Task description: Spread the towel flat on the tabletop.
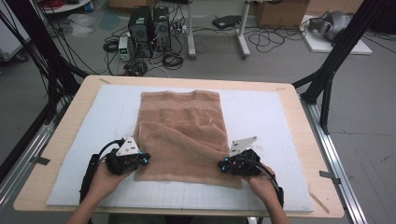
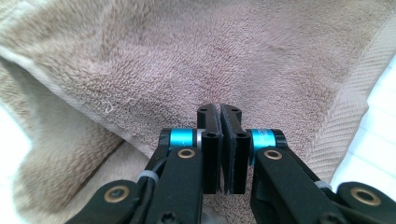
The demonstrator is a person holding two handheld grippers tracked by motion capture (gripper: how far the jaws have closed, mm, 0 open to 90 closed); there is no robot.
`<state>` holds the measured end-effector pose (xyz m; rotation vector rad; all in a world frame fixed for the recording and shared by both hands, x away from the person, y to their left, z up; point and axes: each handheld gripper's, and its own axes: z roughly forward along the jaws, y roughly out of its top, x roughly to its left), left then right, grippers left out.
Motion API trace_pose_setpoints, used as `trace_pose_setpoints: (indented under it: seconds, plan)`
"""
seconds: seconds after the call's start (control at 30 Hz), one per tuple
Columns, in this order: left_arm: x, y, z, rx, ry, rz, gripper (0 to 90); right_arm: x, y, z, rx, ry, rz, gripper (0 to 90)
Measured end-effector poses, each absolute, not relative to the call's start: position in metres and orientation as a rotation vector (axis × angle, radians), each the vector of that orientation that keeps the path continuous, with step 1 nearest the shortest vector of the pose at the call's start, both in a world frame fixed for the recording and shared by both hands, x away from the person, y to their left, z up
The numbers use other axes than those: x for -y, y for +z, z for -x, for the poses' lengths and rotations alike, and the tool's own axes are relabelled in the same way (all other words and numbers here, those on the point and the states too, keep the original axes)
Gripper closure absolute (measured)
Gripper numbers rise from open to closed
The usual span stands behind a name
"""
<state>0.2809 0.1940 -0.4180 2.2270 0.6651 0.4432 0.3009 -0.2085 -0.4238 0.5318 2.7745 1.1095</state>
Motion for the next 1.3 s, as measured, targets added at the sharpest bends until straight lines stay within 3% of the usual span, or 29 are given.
trace_pose_setpoints:
  seconds: [0.37, 0.43, 0.47, 0.5, 0.6, 0.97, 1.07, 1.17, 1.23, 1.3]
  plan:
    - [-0.213, -0.382, -0.216, -0.565, 0.432, -2.175, 86.5, 0.2, -0.388, -0.246, -2.824, 1.185, -0.337, 83.9]
    - [-0.219, -0.371, -0.205, -0.54, 0.417, -2.138, 83.0, 0.199, -0.377, -0.237, -2.822, 1.21, -0.296, 77.7]
    - [-0.221, -0.366, -0.203, -0.533, 0.429, -2.123, 76.4, 0.2, -0.37, -0.235, -2.803, 1.224, -0.284, 75.3]
    - [-0.222, -0.364, -0.203, -0.529, 0.431, -2.125, 71.0, 0.2, -0.363, -0.234, -2.786, 1.232, -0.283, 73.1]
    - [-0.22, -0.369, -0.216, -0.545, 0.438, -2.137, 66.1, 0.199, -0.361, -0.244, -2.748, 1.149, -0.288, 68.7]
    - [-0.203, -0.434, -0.279, -0.676, 0.354, -2.238, 58.9, 0.205, -0.426, -0.312, -2.744, 1.021, -0.528, 58.7]
    - [-0.205, -0.441, -0.282, -0.658, 0.38, -2.238, 66.6, 0.204, -0.435, -0.318, -2.767, 1.016, -0.565, 60.6]
    - [-0.206, -0.443, -0.281, -0.676, 0.357, -2.222, 77.9, 0.206, -0.438, -0.316, -2.761, 1.072, -0.582, 69.9]
    - [-0.203, -0.443, -0.277, -0.667, 0.371, -2.227, 83.6, 0.207, -0.438, -0.315, -2.765, 1.095, -0.572, 81.1]
    - [-0.202, -0.442, -0.276, -0.664, 0.384, -2.231, 86.3, 0.206, -0.438, -0.312, -2.76, 1.096, -0.566, 83.7]
